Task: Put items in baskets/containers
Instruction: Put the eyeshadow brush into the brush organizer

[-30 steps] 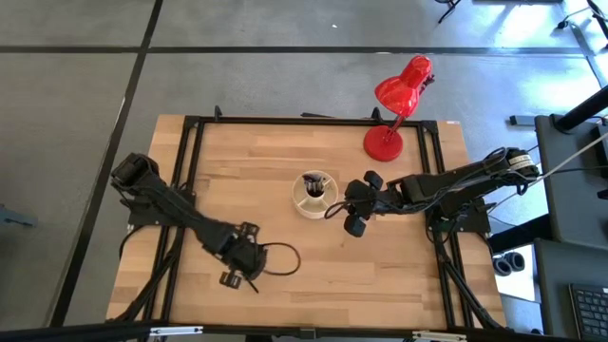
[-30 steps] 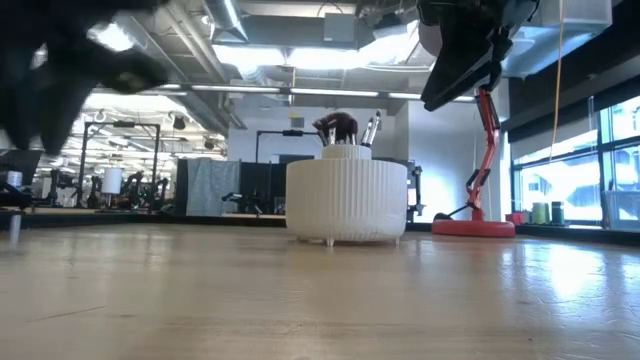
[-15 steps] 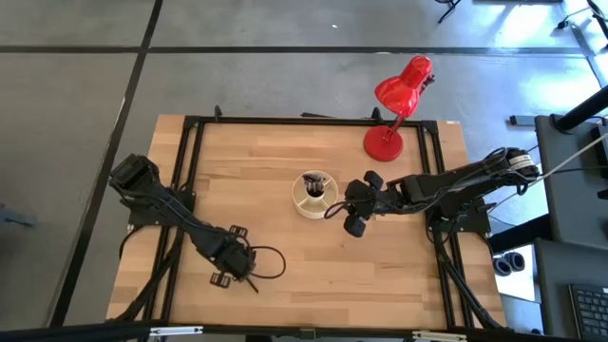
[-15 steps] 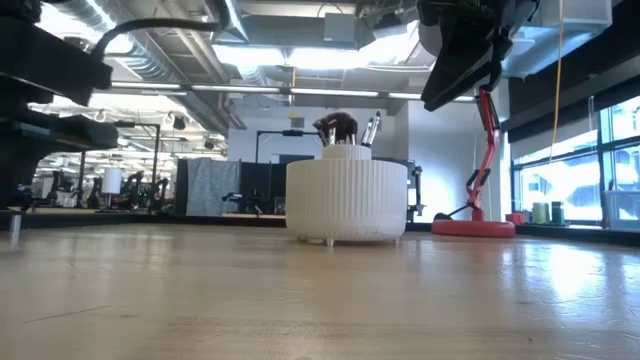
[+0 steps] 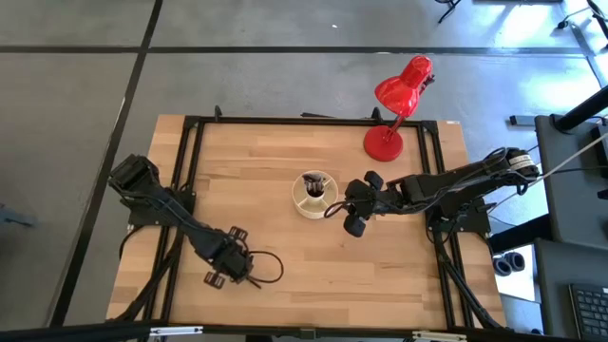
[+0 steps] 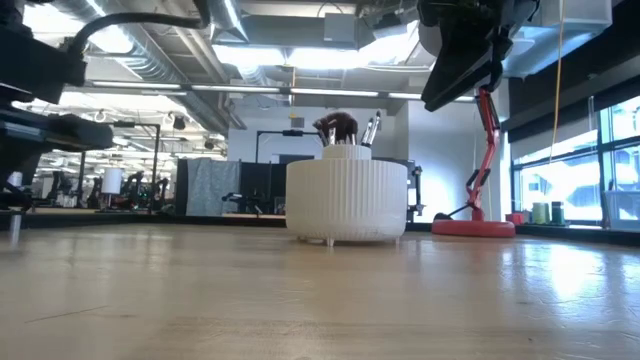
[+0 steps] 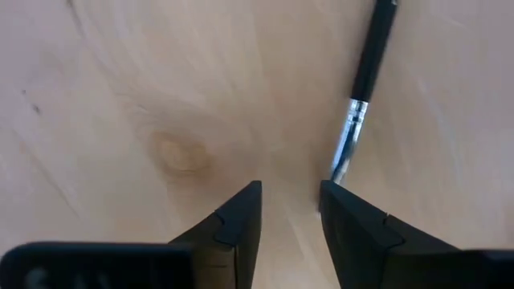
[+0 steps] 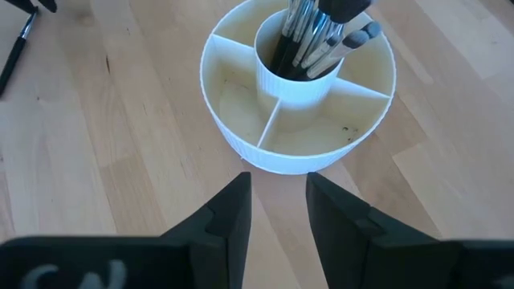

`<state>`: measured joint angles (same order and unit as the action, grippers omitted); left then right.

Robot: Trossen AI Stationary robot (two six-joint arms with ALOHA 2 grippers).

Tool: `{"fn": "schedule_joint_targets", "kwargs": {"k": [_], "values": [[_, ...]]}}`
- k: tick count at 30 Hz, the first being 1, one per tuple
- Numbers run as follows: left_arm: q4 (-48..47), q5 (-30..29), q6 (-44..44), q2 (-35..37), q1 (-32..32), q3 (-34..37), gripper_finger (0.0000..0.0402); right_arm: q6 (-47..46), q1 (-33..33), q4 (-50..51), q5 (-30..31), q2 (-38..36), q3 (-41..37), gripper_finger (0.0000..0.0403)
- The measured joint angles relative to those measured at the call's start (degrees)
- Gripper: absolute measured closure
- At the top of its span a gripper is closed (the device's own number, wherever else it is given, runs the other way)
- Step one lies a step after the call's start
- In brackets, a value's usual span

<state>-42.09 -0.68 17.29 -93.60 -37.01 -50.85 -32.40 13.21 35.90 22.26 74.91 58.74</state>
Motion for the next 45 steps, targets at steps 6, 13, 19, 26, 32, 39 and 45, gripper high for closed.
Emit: {"fn": "schedule_joint_targets", "kwargs": {"k": [6,13,19,26,32,39,45], "values": [[0.26,5.09,1.82,0.00,-0.02,0.00,0.0296,0.03,0.00,0.00,-0.02,0.00,0.00,0.0282],[1.23,5.88,4.43,-0.02,-0.09,0.00,0.0306,0.04,0.00,0.02,-0.24,0.00,0.00,0.0282],[2.46,6.49,5.95,-0.57,-0.07,0.82,0.0307,0.04,0.00,0.04,-1.09,0.00,0.00,0.0282],[4.37,10.72,7.23,-2.21,0.25,3.17,0.0311,0.07,-0.02,0.09,-1.05,0.00,0.00,0.0282],[3.43,11.88,1.37,-2.78,2.02,2.18,0.0358,0.07,-0.01,0.07,-1.01,0.00,0.00,0.0282],[3.15,10.39,-7.00,-2.86,3.26,1.26,0.0393,0.09,-0.01,0.07,-0.98,0.00,0.00,0.0282],[-3.79,-8.31,-19.76,-3.40,3.59,-5.21,0.0394,1.36,-0.02,0.06,-0.83,0.00,0.00,0.0282]]}}
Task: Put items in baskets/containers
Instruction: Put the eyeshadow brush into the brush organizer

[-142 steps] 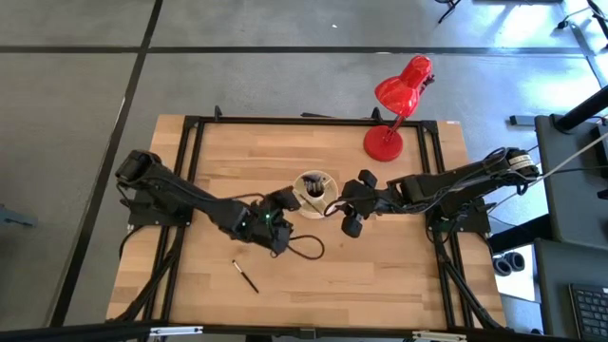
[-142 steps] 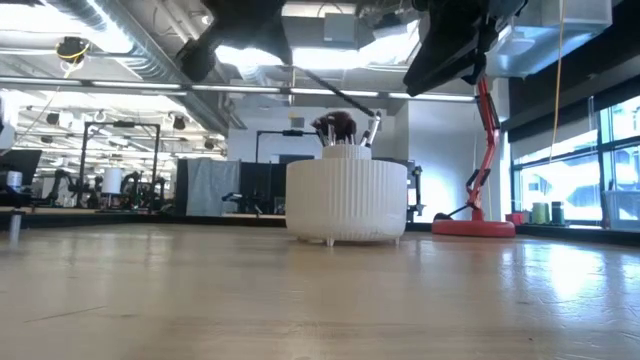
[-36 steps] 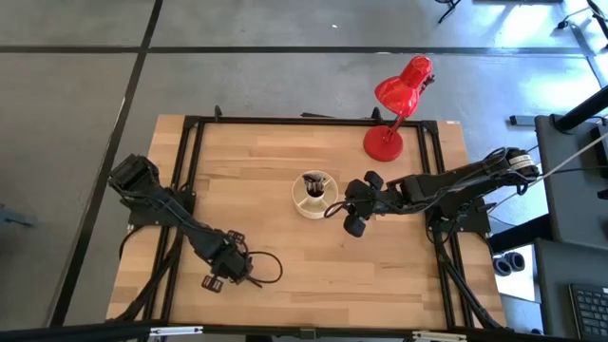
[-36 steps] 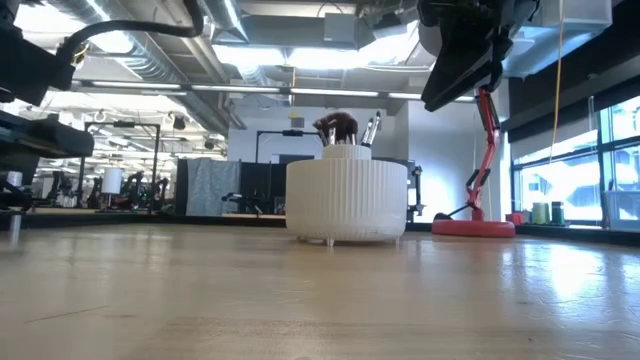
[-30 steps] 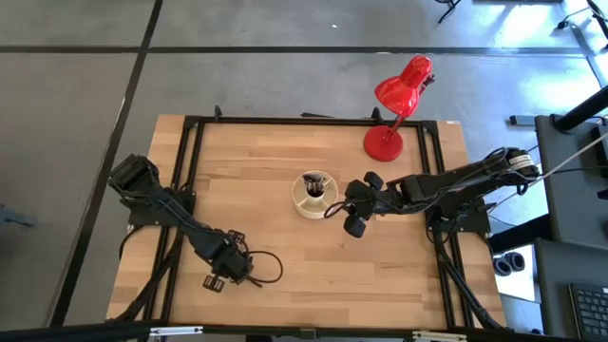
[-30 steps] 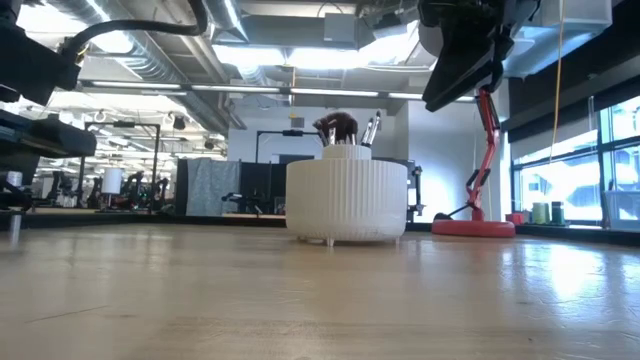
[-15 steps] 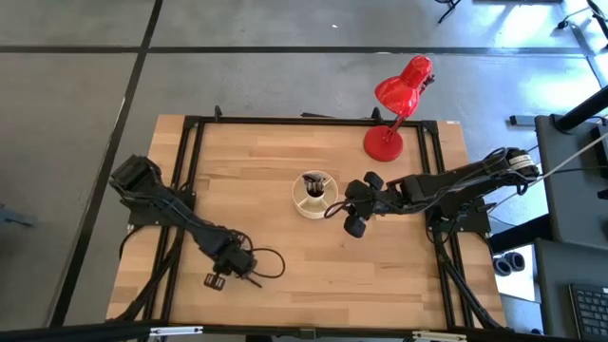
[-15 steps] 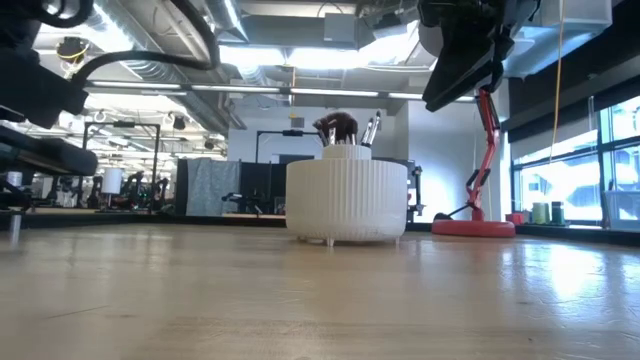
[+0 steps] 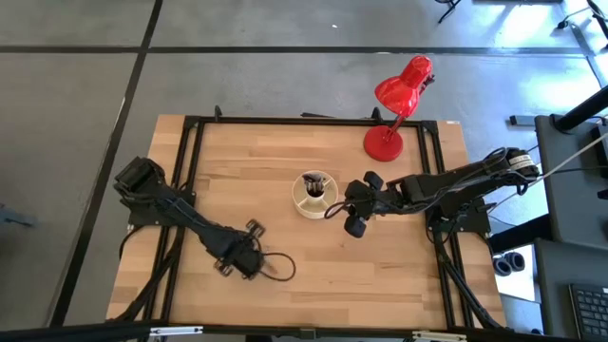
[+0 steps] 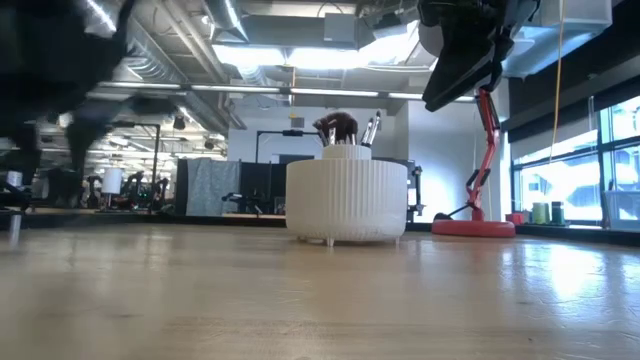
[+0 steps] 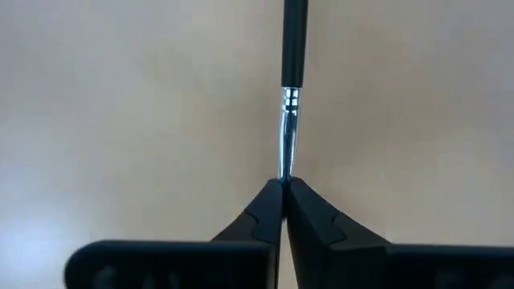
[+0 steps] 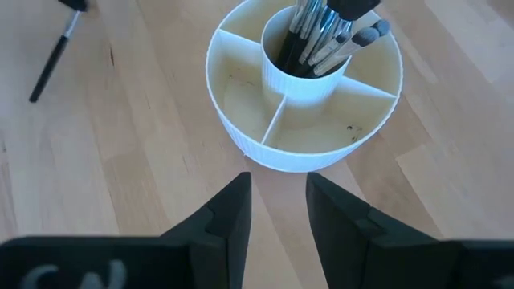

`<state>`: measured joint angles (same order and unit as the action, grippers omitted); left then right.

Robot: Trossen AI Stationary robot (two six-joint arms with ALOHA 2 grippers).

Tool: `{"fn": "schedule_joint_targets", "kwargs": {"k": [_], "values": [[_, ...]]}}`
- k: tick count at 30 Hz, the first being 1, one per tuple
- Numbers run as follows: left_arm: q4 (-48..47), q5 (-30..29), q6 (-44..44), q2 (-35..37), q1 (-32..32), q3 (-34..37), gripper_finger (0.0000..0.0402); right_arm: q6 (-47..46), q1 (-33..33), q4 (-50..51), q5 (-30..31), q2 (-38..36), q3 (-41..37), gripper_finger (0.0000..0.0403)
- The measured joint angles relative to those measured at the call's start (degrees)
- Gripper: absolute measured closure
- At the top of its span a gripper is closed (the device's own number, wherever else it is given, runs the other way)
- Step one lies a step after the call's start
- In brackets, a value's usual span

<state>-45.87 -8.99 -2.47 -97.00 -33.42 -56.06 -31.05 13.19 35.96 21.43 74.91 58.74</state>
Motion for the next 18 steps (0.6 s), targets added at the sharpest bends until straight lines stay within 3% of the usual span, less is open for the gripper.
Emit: {"fn": "schedule_joint_targets", "kwargs": {"k": [8,10,13,18], "values": [[-0.79,-53.09,-32.31,0.25,2.14,-10.50,0.0393,0.02,-0.02,-0.02,0.00,0.00,0.00,0.0282],[1.51,-63.00,-41.30,0.29,4.27,-11.85,0.0393,0.04,-0.02,-0.04,0.00,0.00,0.00,0.0282],[4.94,-69.49,-53.25,0.31,8.66,-13.00,0.0393,0.31,-0.02,-0.02,0.00,0.00,0.00,0.0282],[7.91,-68.07,-66.23,0.32,16.03,-13.15,0.0393,1.28,-0.02,-0.02,0.00,0.00,0.00,0.0282]]}}
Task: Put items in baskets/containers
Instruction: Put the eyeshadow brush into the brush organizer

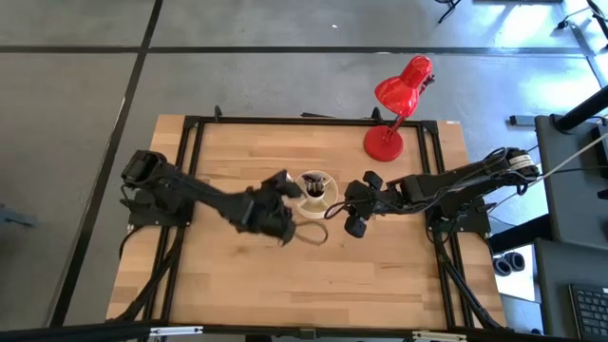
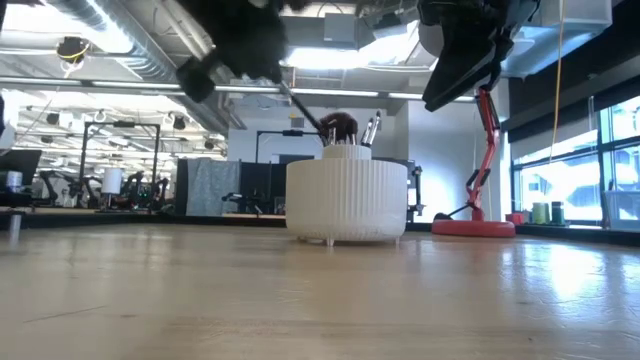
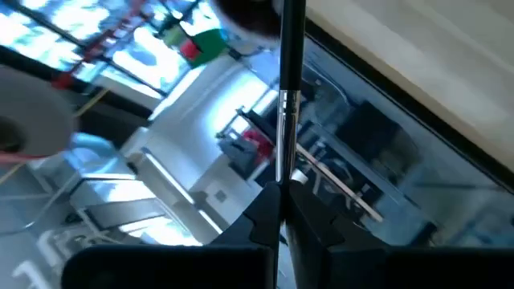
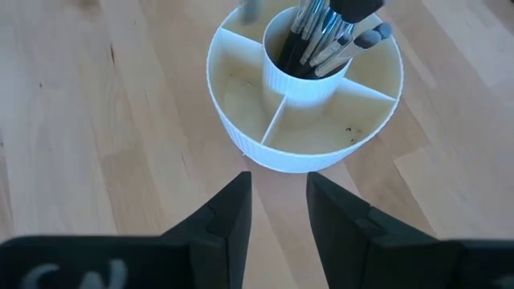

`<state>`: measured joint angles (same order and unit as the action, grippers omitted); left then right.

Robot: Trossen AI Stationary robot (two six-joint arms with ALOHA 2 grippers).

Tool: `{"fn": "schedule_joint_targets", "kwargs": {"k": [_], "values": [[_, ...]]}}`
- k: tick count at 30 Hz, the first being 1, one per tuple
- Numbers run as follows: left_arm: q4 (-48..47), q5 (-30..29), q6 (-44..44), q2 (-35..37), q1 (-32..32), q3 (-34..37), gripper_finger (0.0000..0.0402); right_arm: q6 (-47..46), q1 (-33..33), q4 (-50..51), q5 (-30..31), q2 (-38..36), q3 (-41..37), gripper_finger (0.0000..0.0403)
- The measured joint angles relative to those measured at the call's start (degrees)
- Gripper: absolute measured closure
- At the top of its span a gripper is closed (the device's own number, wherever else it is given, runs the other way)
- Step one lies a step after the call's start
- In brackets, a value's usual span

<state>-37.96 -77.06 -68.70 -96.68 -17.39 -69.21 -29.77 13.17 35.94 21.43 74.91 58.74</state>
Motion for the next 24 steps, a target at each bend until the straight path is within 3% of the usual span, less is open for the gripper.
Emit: {"fn": "schedule_joint_targets", "kwargs": {"k": [9,24], "values": [[0.95,0.50,-3.40,0.08,8.76,0.00,0.0394,0.54,0.00,0.00,0.00,0.00,0.00,0.0282],[4.46,3.47,-9.14,0.16,7.28,-0.09,0.0394,0.51,0.00,0.00,-0.02,0.00,0.00,0.0282]]}}
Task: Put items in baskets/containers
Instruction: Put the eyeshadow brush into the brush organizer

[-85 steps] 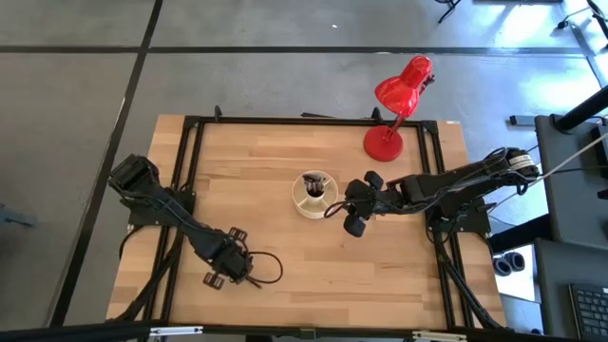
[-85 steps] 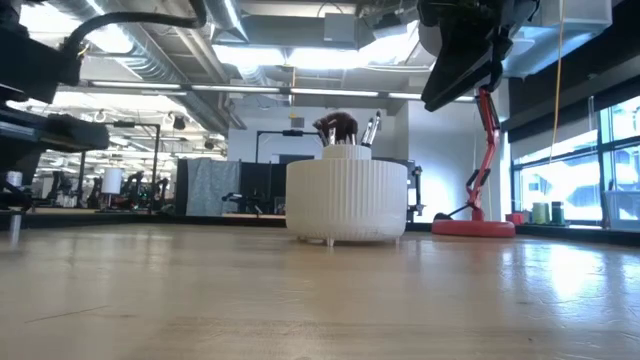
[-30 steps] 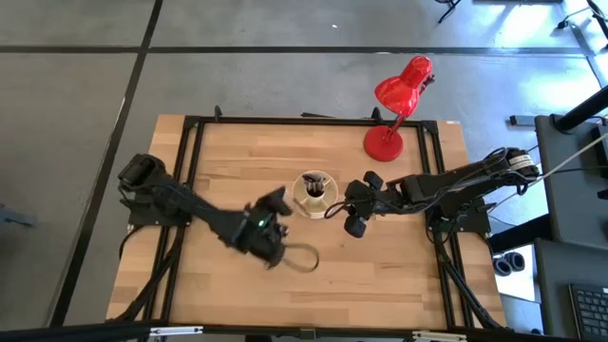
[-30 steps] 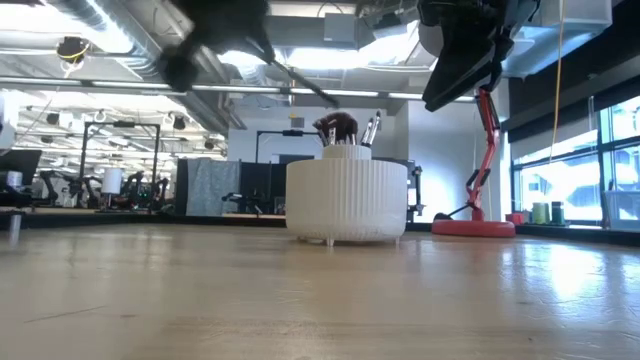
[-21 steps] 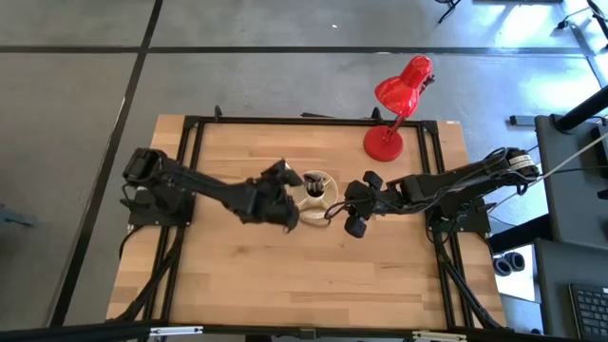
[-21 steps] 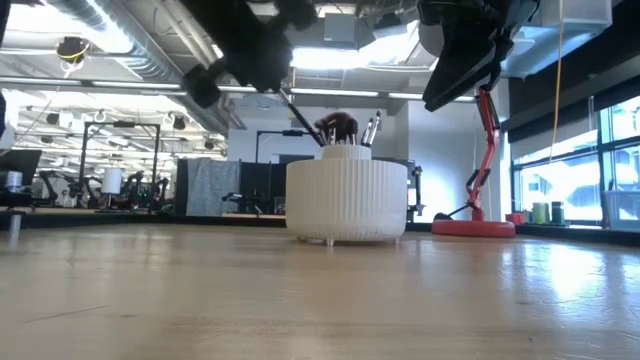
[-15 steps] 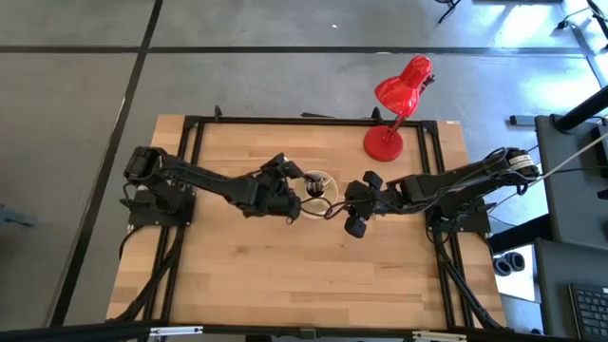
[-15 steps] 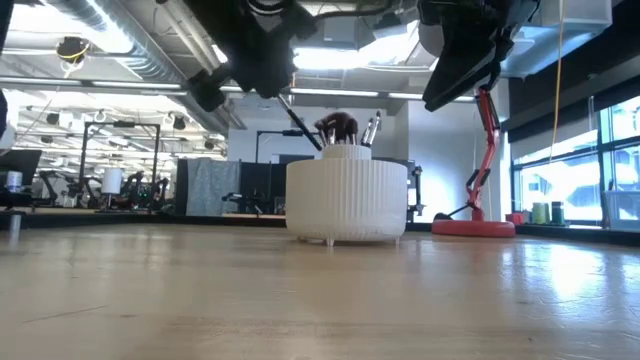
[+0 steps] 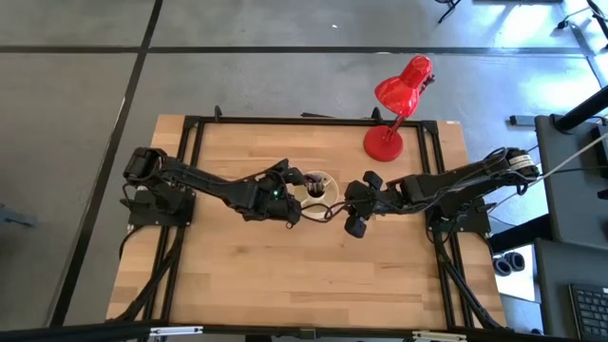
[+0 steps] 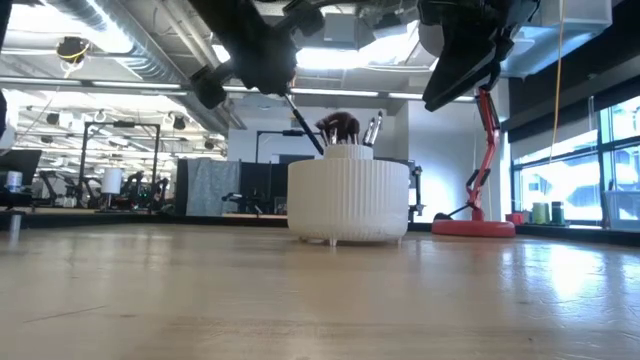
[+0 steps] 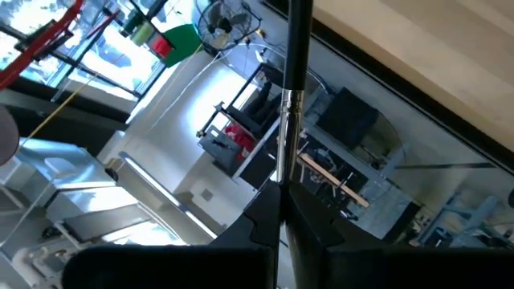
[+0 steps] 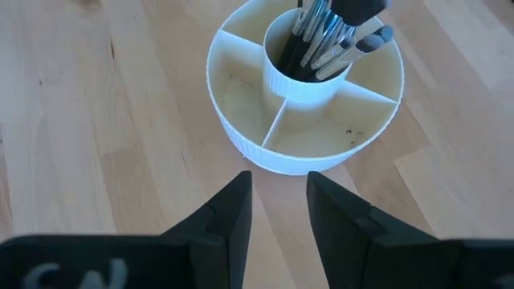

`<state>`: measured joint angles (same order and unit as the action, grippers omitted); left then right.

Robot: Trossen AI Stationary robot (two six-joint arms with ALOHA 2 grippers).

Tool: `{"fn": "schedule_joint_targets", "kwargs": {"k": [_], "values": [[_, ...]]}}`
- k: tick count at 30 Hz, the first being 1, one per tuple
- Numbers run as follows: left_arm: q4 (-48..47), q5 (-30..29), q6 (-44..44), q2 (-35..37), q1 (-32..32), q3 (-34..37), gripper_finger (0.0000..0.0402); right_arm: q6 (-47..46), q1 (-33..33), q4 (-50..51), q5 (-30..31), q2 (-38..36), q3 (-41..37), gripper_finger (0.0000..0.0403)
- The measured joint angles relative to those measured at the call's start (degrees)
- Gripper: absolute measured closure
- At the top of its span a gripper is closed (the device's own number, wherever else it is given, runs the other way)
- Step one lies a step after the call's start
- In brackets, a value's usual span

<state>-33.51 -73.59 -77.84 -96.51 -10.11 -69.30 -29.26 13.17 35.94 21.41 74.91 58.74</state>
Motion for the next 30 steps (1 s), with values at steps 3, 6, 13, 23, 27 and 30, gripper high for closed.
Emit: {"fn": "schedule_joint_targets", "kwargs": {"k": [3,6,13,23,27,30], "values": [[0.07,1.00,-0.93,0.00,0.32,-0.89,0.0392,0.02,-0.02,0.00,0.00,0.00,0.00,0.0282],[0.67,1.80,-2.34,0.03,0.52,-2.06,0.0392,0.62,-0.02,0.00,0.00,0.00,0.00,0.0282],[1.13,3.45,-4.99,0.03,0.49,-6.77,0.0393,1.29,-0.02,-0.04,0.00,0.00,0.00,0.0282],[5.33,9.61,-13.97,-2.79,0.46,-6.91,0.0391,1.46,-0.02,0.07,0.00,0.00,0.00,0.0282],[5.61,9.41,-14.09,-4.99,1.09,-6.88,0.0391,1.40,-0.02,0.31,-0.02,0.02,0.00,0.0282],[6.29,8.76,-14.39,-5.82,1.58,-6.88,0.0390,1.38,-0.02,0.37,-0.02,0.02,-0.02,0.0282]]}}
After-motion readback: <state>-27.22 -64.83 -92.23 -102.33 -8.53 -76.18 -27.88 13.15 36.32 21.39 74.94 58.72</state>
